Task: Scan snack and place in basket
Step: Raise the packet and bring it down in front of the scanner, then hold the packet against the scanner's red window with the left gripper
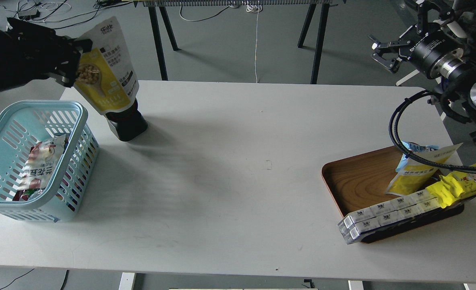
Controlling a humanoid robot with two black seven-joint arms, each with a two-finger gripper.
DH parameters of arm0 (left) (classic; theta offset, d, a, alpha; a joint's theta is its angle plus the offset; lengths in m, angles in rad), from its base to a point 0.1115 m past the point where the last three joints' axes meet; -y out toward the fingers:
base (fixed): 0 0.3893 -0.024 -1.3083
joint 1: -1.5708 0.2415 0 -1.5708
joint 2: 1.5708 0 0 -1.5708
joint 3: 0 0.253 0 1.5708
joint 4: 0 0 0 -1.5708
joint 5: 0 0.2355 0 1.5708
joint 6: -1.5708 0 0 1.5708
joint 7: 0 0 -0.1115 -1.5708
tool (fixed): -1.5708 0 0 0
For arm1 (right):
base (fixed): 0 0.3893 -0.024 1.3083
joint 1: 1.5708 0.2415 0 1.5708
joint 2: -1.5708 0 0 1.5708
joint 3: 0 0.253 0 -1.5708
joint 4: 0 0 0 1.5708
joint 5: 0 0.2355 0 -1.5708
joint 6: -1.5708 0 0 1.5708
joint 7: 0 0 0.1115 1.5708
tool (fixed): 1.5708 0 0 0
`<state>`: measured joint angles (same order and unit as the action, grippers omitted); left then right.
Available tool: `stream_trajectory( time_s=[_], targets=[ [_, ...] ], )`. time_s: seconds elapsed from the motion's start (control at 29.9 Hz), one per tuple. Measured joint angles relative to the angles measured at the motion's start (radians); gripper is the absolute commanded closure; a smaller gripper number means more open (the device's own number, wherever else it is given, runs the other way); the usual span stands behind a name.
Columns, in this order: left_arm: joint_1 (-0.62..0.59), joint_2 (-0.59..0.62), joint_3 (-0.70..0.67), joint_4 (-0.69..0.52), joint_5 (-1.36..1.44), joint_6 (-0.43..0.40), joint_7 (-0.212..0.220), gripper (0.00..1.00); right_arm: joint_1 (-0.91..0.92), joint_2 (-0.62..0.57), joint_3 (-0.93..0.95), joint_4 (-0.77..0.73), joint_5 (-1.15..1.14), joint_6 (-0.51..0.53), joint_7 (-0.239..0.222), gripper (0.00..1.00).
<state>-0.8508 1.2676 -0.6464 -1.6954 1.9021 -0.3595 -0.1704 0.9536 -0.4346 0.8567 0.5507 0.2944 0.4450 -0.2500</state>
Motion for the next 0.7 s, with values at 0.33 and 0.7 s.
stream_trajectory(
  time_s=[0.33, 0.7],
  targets=[
    [0.002, -0.011, 0.155, 0.015, 0.000, 0.125, 0.034, 1.00, 0.000, 0.000, -0.004, 0.000, 0.000, 0.000, 0.000, 0.02],
    [0.048, -0.051, 0.183, 0.021, -0.005, 0.219, 0.052, 1.00, 0.001, 0.000, -0.005, 0.000, 0.000, 0.001, -0.001, 0.02]
  ],
)
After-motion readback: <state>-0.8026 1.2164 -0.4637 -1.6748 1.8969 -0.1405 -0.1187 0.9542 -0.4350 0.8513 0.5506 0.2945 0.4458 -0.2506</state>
